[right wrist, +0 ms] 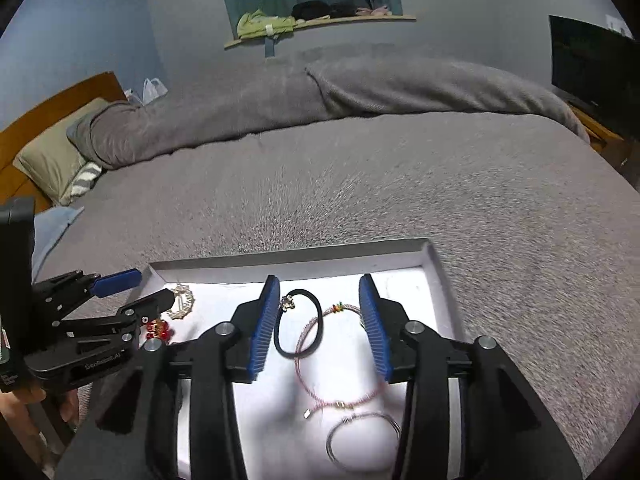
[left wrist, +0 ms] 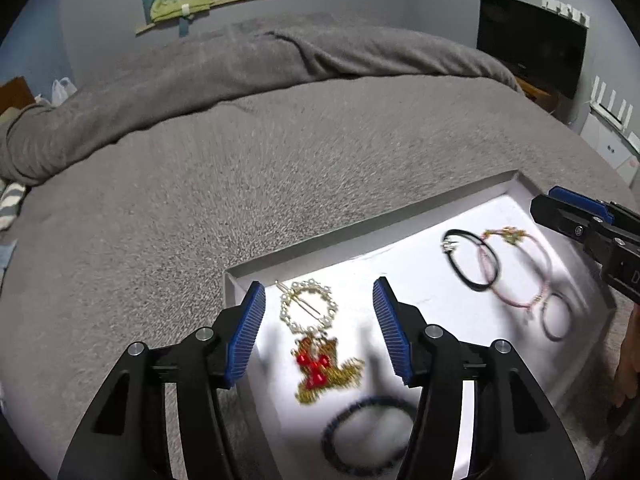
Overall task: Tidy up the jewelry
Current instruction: 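Open the left tool over the tray while the right tool releases the hair tie, then withdraw both tools toward the dark bead bracelet and silver bangle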
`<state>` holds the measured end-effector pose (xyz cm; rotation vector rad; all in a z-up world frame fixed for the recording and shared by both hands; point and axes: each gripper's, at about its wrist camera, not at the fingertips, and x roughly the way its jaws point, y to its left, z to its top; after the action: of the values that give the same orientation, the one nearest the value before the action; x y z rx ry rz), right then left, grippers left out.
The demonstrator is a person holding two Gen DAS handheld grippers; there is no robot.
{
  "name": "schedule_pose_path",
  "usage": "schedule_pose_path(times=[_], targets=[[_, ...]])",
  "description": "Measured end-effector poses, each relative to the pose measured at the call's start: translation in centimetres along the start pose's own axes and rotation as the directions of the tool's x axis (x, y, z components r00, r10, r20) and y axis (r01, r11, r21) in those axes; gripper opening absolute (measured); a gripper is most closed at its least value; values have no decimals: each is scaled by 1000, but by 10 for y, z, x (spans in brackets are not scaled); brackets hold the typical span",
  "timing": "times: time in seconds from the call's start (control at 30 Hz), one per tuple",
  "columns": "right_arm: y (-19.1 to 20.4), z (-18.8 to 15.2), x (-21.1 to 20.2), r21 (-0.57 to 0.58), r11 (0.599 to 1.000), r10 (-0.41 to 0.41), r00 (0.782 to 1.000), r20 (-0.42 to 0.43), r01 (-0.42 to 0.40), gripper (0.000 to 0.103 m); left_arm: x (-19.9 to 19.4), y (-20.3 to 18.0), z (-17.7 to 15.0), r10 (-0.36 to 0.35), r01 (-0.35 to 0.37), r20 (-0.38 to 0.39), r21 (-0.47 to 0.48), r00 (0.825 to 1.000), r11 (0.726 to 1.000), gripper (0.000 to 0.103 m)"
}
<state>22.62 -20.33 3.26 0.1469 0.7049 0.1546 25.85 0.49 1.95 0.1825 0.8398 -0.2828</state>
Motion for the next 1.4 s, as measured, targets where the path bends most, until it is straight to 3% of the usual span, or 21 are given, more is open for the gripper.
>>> schedule_pose_path(times=[0.1, 0.17, 0.37, 0.73, 1.07, 1.4], targets=[[-5, -4, -22, 22, 1000, 13, 1000, 15, -13, 50, -24, -4, -5, 0, 0, 32, -2, 1000, 1000, 66], [-7, -7, -42, 25, 1000, 14, 999, 38, -15, 60, -38, -8, -9, 0, 0, 52, -1, 999, 1000, 69], [-9, -17, -92, 20, 1000, 18, 996, 86, -19, 69, -83, -19, -28, -19, 22, 101, -22, 995, 1000, 78], [-8, -59, -160, -8, 999, 50, 991, 120, -50, 89, -148, -44, -84, -44, 48, 164, -25, 986, 999, 83], [-5, -112, -162, -51, 998, 49, 996, 71, -46, 90, -151, -45, -148, -37, 55, 166, -101, 985, 993, 85], [2, -153, -159, -122, 990, 81, 996, 35, -76, 92, -144, -42, -180, -19, 37, 144, -121, 989, 992, 85]])
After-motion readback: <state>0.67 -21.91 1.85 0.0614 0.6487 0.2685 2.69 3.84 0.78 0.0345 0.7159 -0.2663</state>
